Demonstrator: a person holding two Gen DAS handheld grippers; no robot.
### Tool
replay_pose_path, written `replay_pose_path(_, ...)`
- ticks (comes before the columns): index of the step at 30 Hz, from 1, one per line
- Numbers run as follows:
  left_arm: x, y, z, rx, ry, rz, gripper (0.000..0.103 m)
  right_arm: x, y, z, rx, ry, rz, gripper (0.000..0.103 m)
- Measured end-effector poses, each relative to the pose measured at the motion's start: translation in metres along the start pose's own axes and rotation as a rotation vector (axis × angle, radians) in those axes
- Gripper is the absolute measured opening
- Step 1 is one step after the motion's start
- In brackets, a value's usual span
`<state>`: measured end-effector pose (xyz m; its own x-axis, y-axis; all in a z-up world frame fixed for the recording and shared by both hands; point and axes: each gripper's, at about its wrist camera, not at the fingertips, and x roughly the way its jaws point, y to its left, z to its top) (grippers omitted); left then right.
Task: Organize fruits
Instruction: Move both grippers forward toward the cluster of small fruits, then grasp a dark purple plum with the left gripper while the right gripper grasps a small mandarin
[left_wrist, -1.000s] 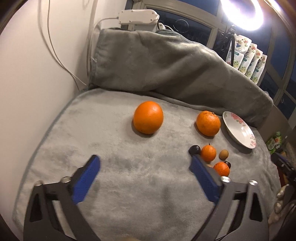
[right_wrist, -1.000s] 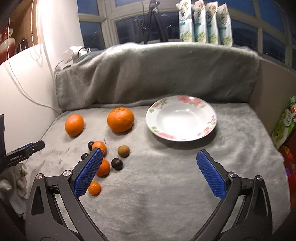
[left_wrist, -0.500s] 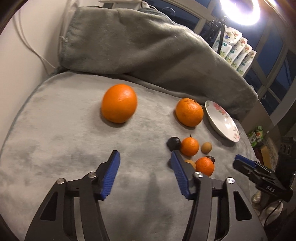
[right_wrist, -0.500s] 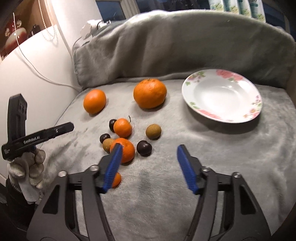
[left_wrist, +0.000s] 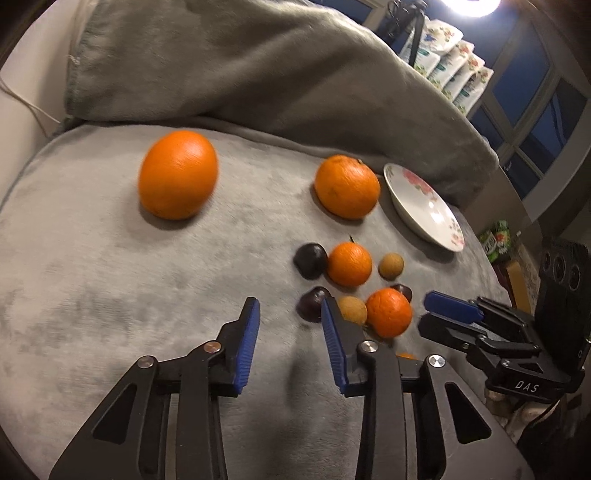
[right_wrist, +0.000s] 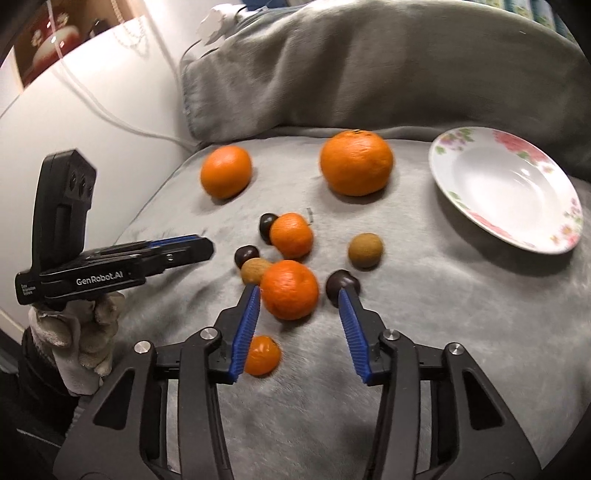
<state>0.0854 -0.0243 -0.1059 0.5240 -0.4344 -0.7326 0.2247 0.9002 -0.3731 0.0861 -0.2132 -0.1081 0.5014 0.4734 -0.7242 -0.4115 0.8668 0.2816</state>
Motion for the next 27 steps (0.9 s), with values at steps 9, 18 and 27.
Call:
replay_pose_path(9, 0.013, -0.002, 0.004, 0.006, 0.046, -0.044, 0.027, 0.012, 0.014, 0.004, -0.095, 0.028, -0.004, 0.04)
replay_pose_path(18, 0.029, 0.0, 0.009, -0.013, 0.077, -0.068, 0.026, 0.018, 0.019, 0.003, -0.148, 0.047, -0.042, 0.04)
replay_pose_path(27, 0.03, 0.003, 0.009, -0.041, 0.098, -0.106, 0.024, 0.022, 0.019, 0.003, -0.167, 0.051, -0.075, 0.039)
